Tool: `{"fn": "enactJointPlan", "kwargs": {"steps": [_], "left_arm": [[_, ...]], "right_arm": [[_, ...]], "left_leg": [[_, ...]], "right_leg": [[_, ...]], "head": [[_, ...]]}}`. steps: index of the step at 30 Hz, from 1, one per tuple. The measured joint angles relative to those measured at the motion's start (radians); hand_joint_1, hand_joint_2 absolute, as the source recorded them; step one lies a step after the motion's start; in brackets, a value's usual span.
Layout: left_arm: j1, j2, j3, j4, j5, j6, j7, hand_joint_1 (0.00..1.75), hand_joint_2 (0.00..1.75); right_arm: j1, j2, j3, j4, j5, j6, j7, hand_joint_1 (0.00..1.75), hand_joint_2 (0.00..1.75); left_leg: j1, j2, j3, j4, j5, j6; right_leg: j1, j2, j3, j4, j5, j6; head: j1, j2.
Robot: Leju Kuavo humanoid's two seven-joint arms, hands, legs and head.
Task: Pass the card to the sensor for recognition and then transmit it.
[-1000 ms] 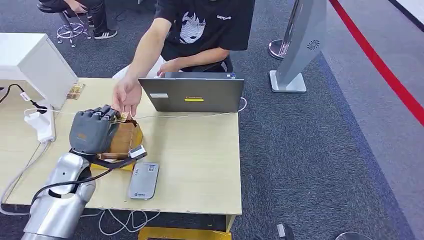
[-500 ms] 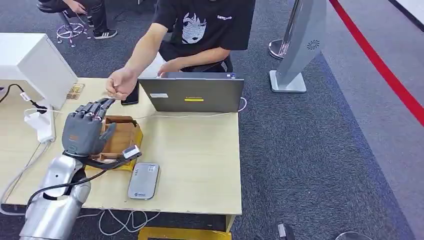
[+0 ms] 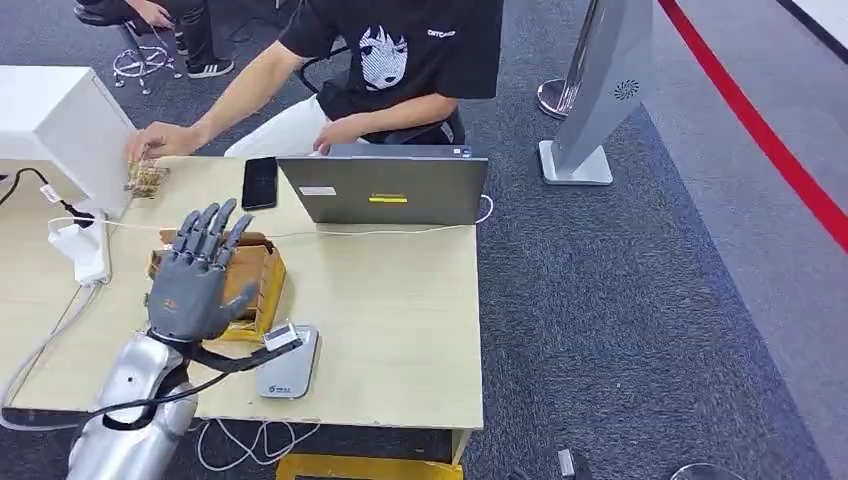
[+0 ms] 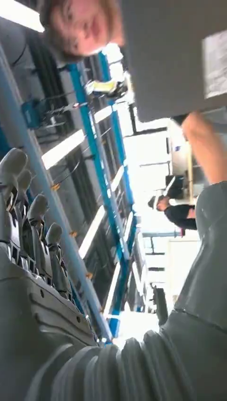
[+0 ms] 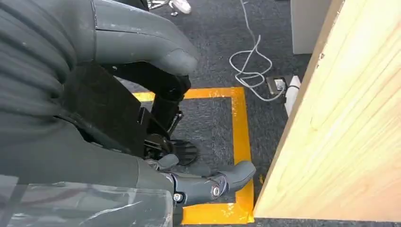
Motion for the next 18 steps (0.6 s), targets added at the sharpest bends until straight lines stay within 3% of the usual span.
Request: {"fn": "enactJointPlan", "kwargs": {"steps": [14, 18], "left_arm": [[0.091, 0.007, -0.033, 0.0, 0.0, -0.032, 0.03, 0.0, 1.75], [0.095, 0.037, -0.034, 0.012, -0.006, -0.031, 0.065, 0.0, 1.75]], "right_arm": [[0.011, -0.001, -0.009, 0.0, -0.019, 0.0, -0.013, 0.0, 1.75], [0.012, -0.001, -0.011, 0.0, -0.016, 0.0, -0.013, 0.0, 1.75]], "left_leg": [[0.0, 0.0, 0.0, 0.0, 0.0, 0.0], [0.0, 0.0, 0.0, 0.0, 0.0, 0.0]], "right_leg": [[0.0, 0.0, 0.0, 0.0, 0.0, 0.0], [0.0, 0.0, 0.0, 0.0, 0.0, 0.0]], "head": [[0.0, 0.0], [0.0, 0.0]]}}
